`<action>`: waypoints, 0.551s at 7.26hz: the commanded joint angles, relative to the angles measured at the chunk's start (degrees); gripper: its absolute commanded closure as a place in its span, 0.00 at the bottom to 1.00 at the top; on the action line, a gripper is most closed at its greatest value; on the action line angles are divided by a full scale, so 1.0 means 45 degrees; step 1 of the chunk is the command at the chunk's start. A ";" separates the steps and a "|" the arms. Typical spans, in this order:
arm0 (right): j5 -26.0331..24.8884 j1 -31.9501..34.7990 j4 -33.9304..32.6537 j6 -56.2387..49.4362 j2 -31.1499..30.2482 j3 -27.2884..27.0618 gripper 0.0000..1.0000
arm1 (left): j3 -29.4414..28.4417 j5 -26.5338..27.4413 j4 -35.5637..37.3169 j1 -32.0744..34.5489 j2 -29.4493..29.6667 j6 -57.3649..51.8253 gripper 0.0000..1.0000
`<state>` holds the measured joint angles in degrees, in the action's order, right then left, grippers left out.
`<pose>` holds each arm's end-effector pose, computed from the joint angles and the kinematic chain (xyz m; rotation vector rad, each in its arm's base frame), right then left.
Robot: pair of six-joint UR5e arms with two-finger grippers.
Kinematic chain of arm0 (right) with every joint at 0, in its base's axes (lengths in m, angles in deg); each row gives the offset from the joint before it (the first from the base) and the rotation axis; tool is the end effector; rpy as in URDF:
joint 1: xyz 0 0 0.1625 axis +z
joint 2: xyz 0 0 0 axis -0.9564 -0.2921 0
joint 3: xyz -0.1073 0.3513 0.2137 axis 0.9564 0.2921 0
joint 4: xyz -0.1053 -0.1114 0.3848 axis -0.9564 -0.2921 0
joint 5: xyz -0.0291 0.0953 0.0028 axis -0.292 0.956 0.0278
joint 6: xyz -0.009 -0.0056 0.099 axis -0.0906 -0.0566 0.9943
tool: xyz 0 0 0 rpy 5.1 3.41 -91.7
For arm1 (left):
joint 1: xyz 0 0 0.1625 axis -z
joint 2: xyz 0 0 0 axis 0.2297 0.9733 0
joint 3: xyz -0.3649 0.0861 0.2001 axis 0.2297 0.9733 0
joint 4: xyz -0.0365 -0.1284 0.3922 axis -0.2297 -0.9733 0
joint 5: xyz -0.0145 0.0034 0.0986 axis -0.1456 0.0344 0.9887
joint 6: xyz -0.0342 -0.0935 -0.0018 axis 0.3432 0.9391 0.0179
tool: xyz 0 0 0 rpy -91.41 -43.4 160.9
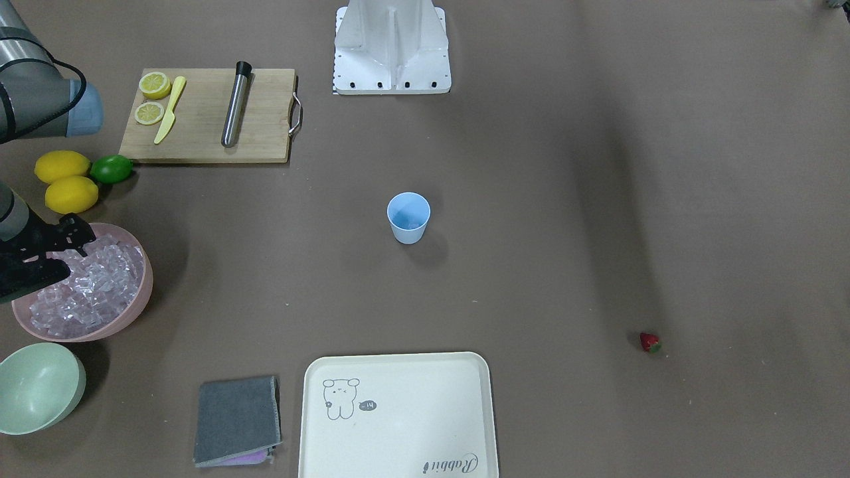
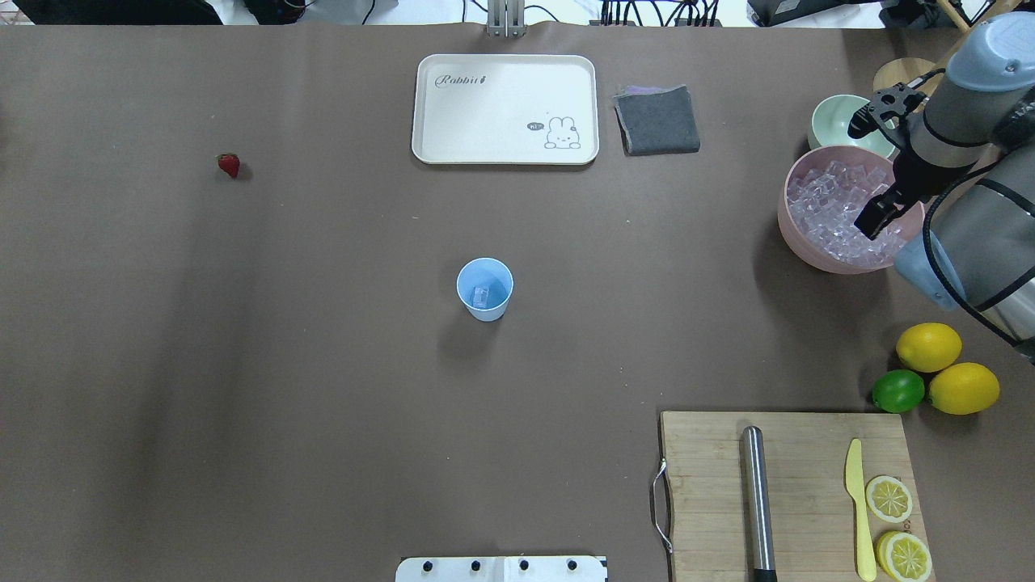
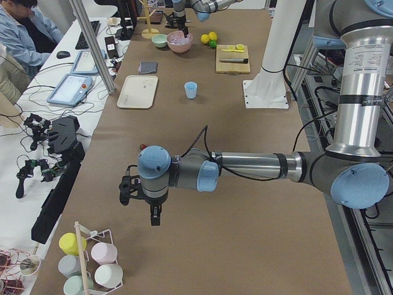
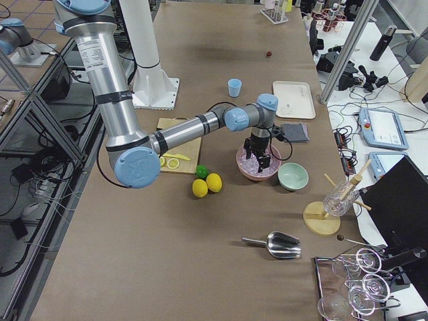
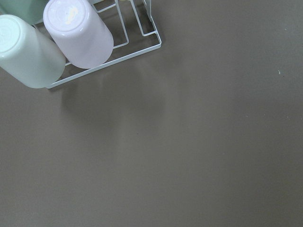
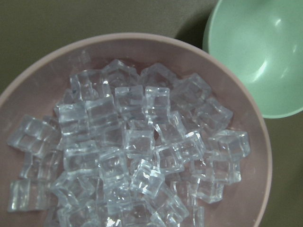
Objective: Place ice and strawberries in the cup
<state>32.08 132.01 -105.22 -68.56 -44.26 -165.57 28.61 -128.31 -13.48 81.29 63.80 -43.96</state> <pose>-0.2330 -0.5611 0.4983 0.1077 -0.5130 -0.5408 -0.1035 -0.5073 0.6337 0.0970 0.7915 -0.1574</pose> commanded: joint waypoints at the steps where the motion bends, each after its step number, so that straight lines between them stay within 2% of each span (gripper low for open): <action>1: -0.0032 -0.0081 -0.0010 0.0045 -0.0020 -0.0088 0.14 | 0.0019 0.0000 0.0008 0.0000 -0.0007 0.0000 0.03; 2: -0.0012 -0.0120 -0.0087 0.0142 -0.0039 -0.0165 0.14 | 0.0019 0.0000 0.0008 0.0000 -0.0007 0.0000 0.03; 3: 0.0007 -0.0120 -0.0127 0.0182 -0.0059 -0.0282 0.21 | 0.0019 0.0000 0.0008 0.0000 -0.0007 0.0000 0.03; 4: 0.0065 -0.0101 -0.0243 0.0221 -0.0213 -0.0593 0.21 | 0.0019 0.0000 -0.0011 0.0000 -0.0007 0.0000 0.03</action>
<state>32.13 131.53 -105.81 -67.82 -44.65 -166.93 28.68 -128.31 -13.46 81.29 63.77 -43.96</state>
